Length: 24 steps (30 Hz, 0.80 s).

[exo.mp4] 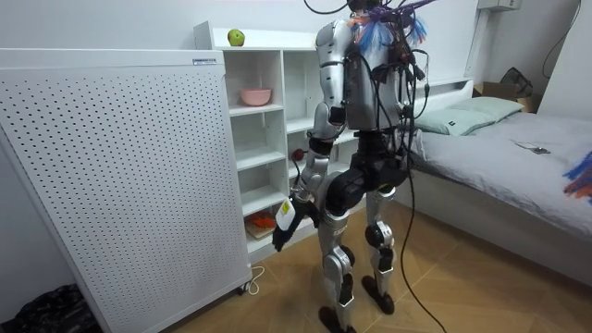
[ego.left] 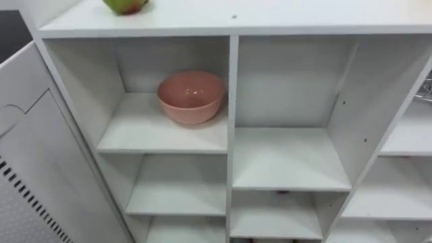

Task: Arrange fruit in the closet

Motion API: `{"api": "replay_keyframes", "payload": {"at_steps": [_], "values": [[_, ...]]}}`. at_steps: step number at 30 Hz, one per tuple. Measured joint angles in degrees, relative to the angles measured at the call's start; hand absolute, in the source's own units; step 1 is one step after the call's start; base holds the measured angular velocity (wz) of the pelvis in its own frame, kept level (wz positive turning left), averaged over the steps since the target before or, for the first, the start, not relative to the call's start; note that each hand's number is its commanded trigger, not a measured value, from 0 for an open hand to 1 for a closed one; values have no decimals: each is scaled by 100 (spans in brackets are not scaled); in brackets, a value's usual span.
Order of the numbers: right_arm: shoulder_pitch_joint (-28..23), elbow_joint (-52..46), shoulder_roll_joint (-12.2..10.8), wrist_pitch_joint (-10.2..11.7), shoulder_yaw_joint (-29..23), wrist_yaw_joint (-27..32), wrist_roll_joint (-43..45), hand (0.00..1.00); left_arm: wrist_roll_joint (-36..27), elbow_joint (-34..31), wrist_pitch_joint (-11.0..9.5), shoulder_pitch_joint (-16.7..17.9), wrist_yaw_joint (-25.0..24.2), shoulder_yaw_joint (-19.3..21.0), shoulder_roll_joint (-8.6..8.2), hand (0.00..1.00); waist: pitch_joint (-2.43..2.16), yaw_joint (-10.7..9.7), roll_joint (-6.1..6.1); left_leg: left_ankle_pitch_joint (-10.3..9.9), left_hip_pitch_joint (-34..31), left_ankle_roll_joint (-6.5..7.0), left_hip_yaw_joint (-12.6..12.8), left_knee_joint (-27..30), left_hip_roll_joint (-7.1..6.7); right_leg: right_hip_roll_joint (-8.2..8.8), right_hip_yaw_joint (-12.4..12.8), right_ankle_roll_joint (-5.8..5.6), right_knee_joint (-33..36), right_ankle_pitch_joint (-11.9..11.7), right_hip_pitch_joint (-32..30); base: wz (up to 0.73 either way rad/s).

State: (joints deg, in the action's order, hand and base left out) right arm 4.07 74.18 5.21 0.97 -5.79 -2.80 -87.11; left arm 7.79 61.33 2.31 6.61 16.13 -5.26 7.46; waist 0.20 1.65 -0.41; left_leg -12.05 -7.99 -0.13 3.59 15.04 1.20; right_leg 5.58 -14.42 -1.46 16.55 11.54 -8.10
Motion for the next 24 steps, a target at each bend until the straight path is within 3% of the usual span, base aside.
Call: {"api": "replay_keyframes", "payload": {"at_steps": [4, 11, 17, 22, 24], "values": [[-354, -8, 85, -61, 24, -126, 248, 0, 75, 19, -28, 80, -3, 184, 41, 0, 1, -121, -39, -6, 580, -10, 131, -273, 21, -67, 121, -33, -217, -20, 491, -14], [-684, -9, 95, -188, 118, -356, 1172, 0, 209, -79, -30, 131, -11, 734, 13, 0, -8, -150, -21, -16, 1110, -19, 184, -510, 25, -127, 165, -82, -516, -70, 1005, -5], [-714, 212, 117, -357, 261, -432, 3081, 0, 200, -95, 0, 241, -45, 852, -11, 0, -18, -188, -17, -16, 1201, -19, 201, -561, 25, -146, 225, -90, -594, -97, 1121, -3], [-759, 304, 156, -359, 587, -416, 5208, 0, 594, -97, -4, 299, -271, 873, -22, 0, 0, -186, -46, -18, 1305, -19, 223, -589, 27, -153, 253, -89, -591, -101, 1198, -1], [-740, 322, 176, -362, 715, -410, 5522, 0, 615, -94, 13, 311, -313, 852, -25, 0, 8, -182, -57, -18, 1328, -20, 248, -603, 32, -163, 288, -89, -590, -112, 1204, -8]]}}
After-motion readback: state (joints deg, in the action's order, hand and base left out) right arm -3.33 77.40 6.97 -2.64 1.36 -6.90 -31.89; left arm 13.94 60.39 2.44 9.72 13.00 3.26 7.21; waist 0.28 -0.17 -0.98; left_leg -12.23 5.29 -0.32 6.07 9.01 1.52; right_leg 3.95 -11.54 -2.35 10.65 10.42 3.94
